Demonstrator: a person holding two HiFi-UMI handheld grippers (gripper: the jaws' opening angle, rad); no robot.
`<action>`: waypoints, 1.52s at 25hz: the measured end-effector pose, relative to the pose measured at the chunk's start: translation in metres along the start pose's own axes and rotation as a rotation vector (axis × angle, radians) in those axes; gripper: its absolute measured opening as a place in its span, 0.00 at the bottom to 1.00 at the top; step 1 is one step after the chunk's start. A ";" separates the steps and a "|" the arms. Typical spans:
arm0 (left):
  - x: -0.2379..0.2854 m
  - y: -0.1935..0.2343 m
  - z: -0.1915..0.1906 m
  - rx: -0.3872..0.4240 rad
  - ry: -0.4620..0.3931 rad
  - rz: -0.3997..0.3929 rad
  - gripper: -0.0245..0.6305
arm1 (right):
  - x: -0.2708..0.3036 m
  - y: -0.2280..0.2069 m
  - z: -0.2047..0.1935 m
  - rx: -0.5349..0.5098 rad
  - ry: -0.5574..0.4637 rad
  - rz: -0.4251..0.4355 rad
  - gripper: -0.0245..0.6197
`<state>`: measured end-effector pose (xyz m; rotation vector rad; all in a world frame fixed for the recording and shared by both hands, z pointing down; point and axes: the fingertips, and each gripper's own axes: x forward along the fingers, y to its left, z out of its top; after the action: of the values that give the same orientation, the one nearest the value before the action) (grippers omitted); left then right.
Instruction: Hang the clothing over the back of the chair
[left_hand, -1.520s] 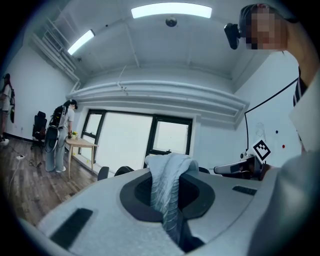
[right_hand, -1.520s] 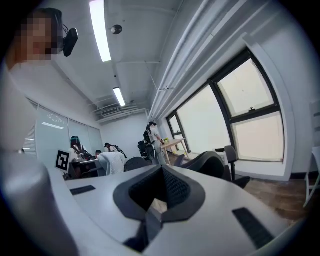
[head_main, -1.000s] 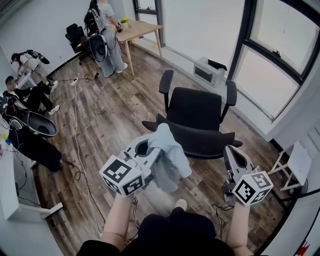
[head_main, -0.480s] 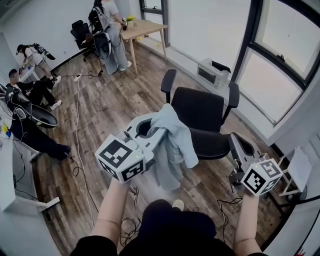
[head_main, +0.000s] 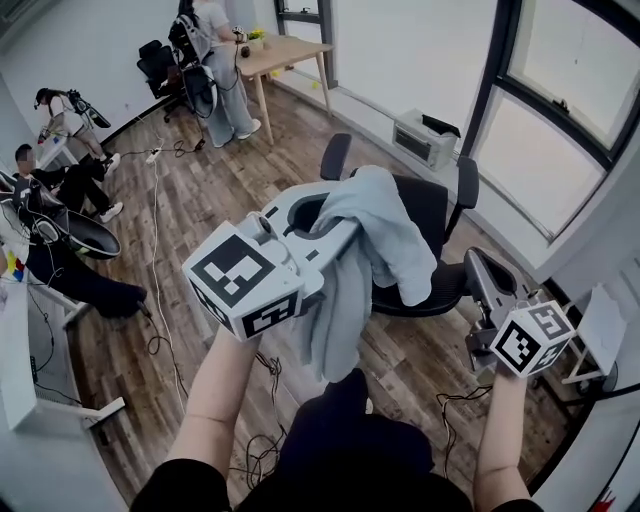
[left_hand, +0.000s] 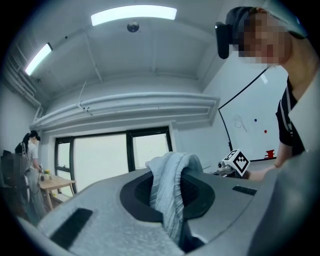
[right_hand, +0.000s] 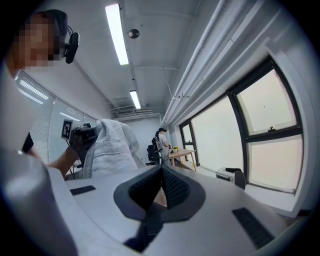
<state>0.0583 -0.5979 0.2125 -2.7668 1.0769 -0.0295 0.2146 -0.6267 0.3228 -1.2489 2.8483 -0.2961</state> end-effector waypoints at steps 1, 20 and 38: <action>0.005 0.001 0.003 0.004 -0.008 -0.010 0.06 | 0.001 -0.002 0.001 0.000 0.000 -0.005 0.04; 0.130 0.064 0.021 -0.026 -0.053 -0.133 0.06 | 0.019 -0.072 0.039 0.009 -0.013 -0.126 0.04; 0.202 0.104 -0.108 0.025 0.264 -0.231 0.06 | 0.053 -0.122 0.021 0.068 0.048 -0.201 0.04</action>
<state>0.1293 -0.8251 0.2926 -2.9072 0.7941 -0.4448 0.2690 -0.7494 0.3276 -1.5370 2.7274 -0.4276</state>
